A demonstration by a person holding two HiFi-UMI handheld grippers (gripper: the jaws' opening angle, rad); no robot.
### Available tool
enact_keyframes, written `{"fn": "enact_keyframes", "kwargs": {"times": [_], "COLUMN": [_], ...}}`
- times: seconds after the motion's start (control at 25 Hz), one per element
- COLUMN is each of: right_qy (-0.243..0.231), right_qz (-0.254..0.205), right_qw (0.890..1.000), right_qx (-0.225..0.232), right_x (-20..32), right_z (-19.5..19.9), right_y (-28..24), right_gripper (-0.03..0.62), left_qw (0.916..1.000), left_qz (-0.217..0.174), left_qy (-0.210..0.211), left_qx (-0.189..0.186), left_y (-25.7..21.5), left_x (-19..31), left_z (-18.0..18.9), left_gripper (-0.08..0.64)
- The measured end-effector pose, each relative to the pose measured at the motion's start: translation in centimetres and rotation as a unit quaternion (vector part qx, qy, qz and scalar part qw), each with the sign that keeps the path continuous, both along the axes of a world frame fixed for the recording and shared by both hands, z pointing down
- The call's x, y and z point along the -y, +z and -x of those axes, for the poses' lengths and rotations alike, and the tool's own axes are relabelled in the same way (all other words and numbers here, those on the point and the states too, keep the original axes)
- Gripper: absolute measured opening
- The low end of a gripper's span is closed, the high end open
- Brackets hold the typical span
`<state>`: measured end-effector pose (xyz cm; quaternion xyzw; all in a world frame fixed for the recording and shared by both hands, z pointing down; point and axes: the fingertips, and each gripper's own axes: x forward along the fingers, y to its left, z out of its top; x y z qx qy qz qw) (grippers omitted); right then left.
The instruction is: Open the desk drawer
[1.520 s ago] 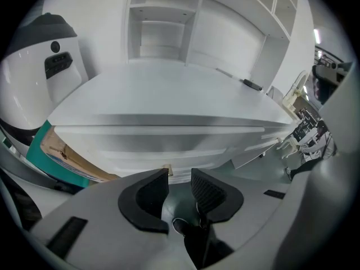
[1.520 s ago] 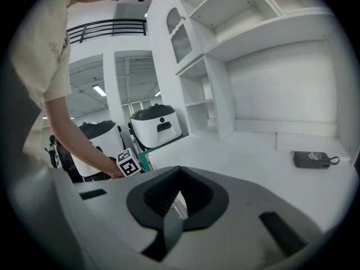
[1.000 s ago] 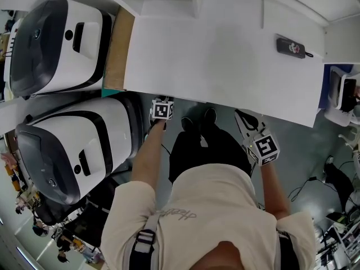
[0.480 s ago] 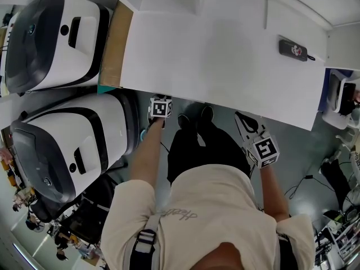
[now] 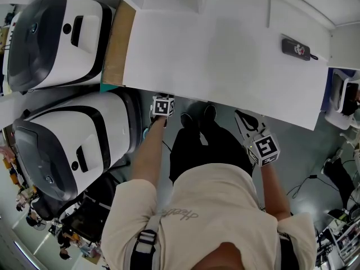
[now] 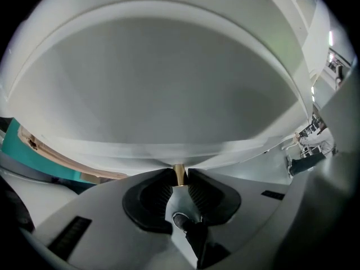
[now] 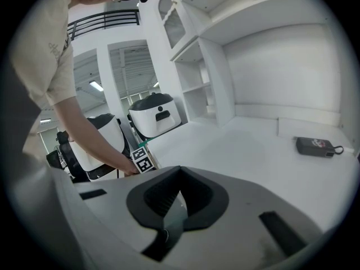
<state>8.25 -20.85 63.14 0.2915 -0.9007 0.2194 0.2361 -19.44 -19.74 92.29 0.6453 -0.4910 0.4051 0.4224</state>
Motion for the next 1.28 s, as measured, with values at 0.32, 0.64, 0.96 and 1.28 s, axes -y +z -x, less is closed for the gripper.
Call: {"fn": "enact_keyframes", "kwargs": {"times": [0.32, 0.64, 0.96, 1.28], "right_qy": [-0.006, -0.018, -0.021, -0.025], "right_qz": [-0.001, 0.003, 0.0, 0.0], "right_qw": [1.0, 1.0, 1.0, 1.0], "right_qx": [0.002, 0.005, -0.002, -0.005], "right_x": [-0.3, -1.2, -3.1, -7.2], "right_z": [0.2, 1.1, 3.4, 6.6], "right_y": [0.3, 0.4, -0.5, -1.6], "right_gripper": [0.002, 0.002, 0.002, 0.002], "left_qw": [1.0, 0.9999, 0.9999, 0.9999], "left_qz": [0.007, 0.011, 0.015, 0.008], "left_qy": [-0.003, -0.008, -0.001, 0.008], "left_qx": [0.003, 0.002, -0.004, -0.009], "left_y": [0.0, 0.2, -0.1, -0.5], "left_x": [-1.1, -2.4, -4.6, -7.1], "left_z": [0.2, 0.2, 0.6, 1.2], "left_gripper": [0.089, 0.089, 0.089, 0.089]}}
